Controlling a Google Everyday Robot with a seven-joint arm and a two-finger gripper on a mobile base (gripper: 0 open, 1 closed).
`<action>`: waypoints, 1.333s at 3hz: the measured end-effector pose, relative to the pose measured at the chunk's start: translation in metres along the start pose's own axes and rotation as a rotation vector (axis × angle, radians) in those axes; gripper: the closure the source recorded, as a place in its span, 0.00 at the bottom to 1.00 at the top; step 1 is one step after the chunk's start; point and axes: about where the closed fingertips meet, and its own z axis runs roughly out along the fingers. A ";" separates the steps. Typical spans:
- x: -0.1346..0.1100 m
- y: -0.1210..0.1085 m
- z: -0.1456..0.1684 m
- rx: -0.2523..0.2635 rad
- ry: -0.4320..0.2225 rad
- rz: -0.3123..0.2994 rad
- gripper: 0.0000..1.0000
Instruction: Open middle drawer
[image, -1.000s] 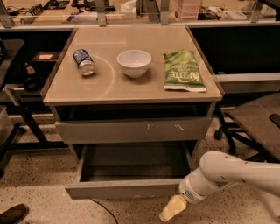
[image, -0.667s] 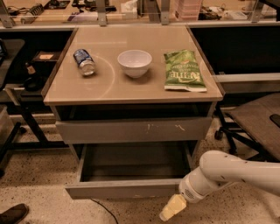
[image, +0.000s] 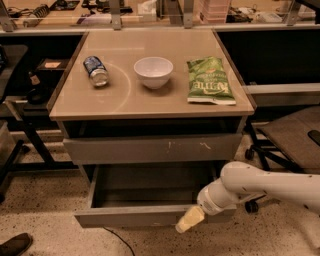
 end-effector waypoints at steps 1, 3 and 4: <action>-0.008 -0.015 0.023 -0.005 0.006 0.000 0.00; 0.014 -0.019 0.060 -0.036 0.065 0.033 0.00; 0.022 -0.017 0.060 -0.040 0.084 0.046 0.00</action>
Offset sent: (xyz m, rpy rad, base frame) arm 0.0252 0.0092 -0.0686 -0.0094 0.0612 -0.0121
